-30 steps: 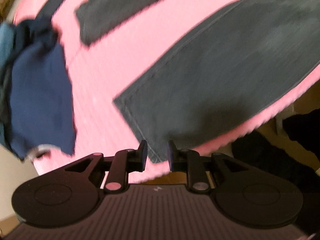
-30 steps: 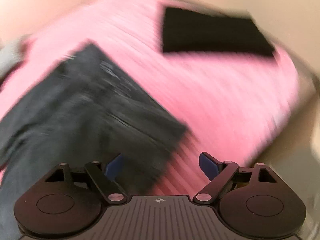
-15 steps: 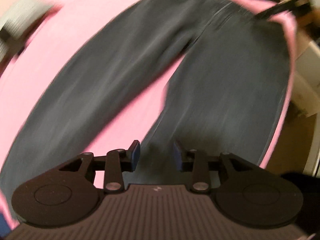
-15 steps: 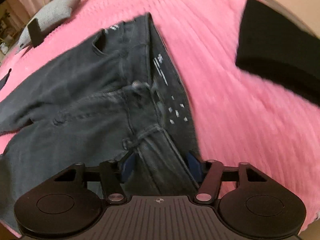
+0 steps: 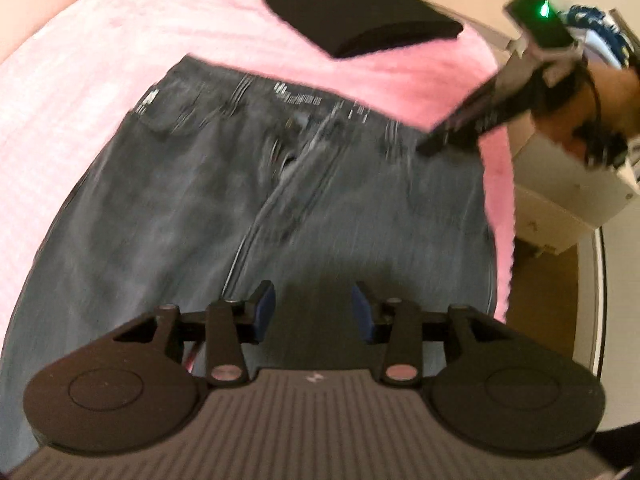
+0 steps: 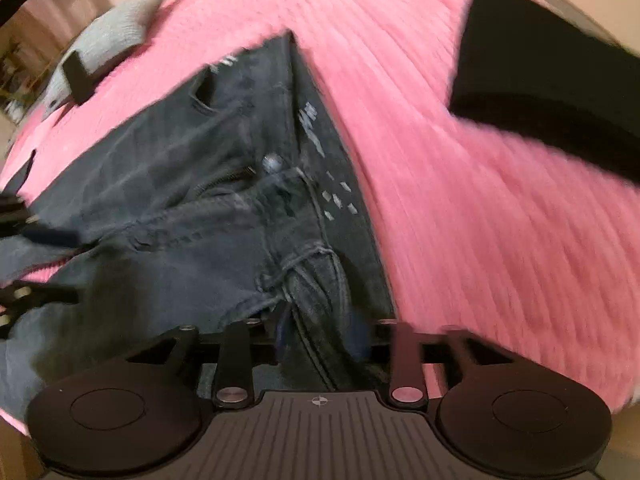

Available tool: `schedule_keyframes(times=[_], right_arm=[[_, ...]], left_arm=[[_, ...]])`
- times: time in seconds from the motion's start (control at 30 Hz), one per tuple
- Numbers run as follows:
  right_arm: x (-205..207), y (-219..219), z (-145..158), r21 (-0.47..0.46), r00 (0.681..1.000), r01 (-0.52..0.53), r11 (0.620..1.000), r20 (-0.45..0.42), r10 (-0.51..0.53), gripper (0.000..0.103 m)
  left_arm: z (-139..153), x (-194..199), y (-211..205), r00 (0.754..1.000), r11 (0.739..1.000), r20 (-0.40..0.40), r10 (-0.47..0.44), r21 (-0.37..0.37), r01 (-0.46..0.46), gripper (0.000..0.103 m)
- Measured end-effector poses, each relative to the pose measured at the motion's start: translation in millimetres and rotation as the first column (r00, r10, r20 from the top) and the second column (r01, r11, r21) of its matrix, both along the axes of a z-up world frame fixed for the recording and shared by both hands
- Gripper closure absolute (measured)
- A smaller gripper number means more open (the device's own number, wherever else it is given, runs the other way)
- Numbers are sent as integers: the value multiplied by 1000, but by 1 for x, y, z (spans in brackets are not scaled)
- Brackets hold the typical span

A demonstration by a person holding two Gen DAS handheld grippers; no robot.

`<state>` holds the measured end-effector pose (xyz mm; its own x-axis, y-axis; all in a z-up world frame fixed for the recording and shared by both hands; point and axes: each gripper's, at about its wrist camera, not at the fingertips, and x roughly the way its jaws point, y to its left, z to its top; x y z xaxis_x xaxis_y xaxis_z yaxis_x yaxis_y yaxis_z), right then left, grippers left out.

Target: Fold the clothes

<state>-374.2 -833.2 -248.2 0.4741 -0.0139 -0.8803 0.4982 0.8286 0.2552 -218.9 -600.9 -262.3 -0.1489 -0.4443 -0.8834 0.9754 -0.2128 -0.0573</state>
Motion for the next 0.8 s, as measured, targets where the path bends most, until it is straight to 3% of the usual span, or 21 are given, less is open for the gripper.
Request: schedule_keyframes(times=[0.13, 0.4, 0.5, 0.6, 0.67, 0.8], right_arm=[[13, -8, 22, -1, 998, -20, 1000, 61, 20, 52], [38, -45, 26, -17, 993, -70, 997, 90, 72, 52], [44, -68, 15, 35, 986, -121, 992, 117, 116, 53], [53, -93, 1, 90, 975, -173, 981, 156, 158, 53], [63, -102, -2, 132, 961, -222, 966, 200, 193, 53], [91, -105, -19, 193, 925, -342, 920, 242, 294, 53]], left_arm=[[-16, 0, -42, 1000, 1000, -14, -13, -28, 12, 62], [-35, -18, -115, 995, 992, 6, -99, -75, 99, 63], [-45, -27, -140, 993, 992, 18, -114, -61, 115, 67], [-55, -32, -160, 993, 992, 18, -118, -50, 119, 77], [-66, -37, -170, 991, 991, 15, -131, -27, 132, 90], [-59, -47, -155, 990, 991, 58, -125, -50, 128, 96]])
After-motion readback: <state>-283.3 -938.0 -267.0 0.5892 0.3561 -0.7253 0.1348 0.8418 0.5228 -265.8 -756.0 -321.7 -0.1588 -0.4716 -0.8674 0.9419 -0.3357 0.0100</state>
